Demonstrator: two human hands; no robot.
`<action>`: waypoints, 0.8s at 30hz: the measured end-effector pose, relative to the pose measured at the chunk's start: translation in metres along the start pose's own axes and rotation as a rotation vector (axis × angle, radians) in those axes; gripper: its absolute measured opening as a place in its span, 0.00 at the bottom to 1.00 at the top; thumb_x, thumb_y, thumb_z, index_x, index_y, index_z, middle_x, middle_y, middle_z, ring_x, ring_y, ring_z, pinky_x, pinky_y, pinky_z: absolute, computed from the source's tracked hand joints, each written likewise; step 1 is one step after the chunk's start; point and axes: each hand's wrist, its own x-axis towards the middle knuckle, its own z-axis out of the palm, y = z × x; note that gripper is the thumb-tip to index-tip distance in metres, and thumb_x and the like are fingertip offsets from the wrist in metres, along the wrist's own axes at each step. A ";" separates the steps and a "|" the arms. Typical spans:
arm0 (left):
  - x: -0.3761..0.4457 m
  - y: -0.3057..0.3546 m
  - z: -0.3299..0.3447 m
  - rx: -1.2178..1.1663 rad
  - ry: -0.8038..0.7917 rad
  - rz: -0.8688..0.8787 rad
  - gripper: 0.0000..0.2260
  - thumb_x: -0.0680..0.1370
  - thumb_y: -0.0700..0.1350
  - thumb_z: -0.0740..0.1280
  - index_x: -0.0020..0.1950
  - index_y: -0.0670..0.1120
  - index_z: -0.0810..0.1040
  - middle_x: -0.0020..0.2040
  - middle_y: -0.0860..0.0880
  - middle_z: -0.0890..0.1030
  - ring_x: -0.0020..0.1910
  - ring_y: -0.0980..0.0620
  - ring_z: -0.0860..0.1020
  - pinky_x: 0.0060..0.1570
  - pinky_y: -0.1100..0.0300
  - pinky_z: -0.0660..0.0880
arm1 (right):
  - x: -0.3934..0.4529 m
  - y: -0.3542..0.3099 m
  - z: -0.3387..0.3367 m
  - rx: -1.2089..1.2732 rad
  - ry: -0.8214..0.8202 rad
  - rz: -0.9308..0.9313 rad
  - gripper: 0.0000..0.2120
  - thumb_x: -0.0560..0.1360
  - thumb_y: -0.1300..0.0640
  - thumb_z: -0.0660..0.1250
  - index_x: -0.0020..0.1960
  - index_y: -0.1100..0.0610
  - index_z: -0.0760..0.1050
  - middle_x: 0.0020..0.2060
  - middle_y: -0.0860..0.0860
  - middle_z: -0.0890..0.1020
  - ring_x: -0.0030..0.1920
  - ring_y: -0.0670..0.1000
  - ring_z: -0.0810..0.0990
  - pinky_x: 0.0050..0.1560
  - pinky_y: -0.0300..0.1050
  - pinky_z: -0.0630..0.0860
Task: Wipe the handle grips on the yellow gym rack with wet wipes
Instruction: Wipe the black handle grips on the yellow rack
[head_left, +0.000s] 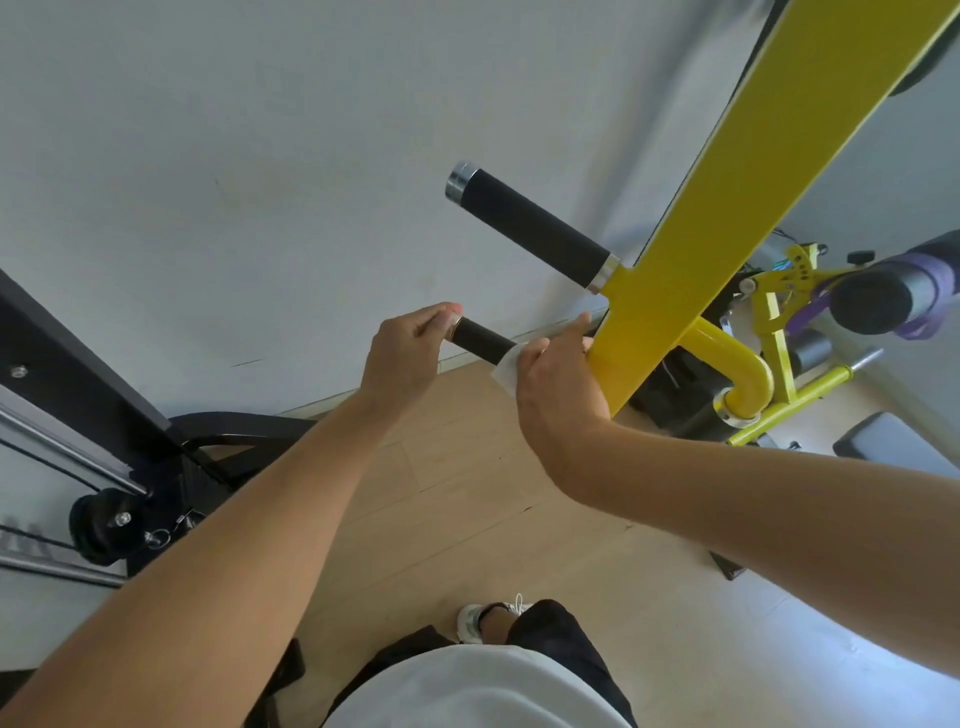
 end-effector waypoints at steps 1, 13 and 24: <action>0.000 -0.001 0.001 -0.006 -0.002 -0.003 0.14 0.84 0.50 0.60 0.64 0.49 0.82 0.46 0.53 0.81 0.40 0.60 0.75 0.44 0.68 0.69 | 0.003 0.000 0.003 0.072 0.017 0.029 0.39 0.77 0.43 0.69 0.78 0.63 0.57 0.71 0.66 0.67 0.70 0.69 0.69 0.71 0.73 0.59; -0.003 -0.002 -0.006 -0.073 -0.023 -0.057 0.13 0.83 0.48 0.60 0.59 0.53 0.84 0.53 0.55 0.84 0.50 0.58 0.78 0.43 0.74 0.69 | 0.054 -0.021 -0.005 0.933 0.521 0.183 0.15 0.84 0.54 0.58 0.69 0.58 0.69 0.60 0.55 0.79 0.60 0.55 0.78 0.65 0.51 0.70; -0.002 -0.005 -0.009 -0.039 -0.013 -0.018 0.14 0.84 0.47 0.59 0.62 0.49 0.83 0.57 0.54 0.83 0.54 0.57 0.77 0.43 0.80 0.67 | 0.071 0.000 -0.015 1.065 0.230 0.098 0.14 0.81 0.56 0.64 0.64 0.59 0.69 0.50 0.52 0.78 0.43 0.52 0.77 0.44 0.45 0.71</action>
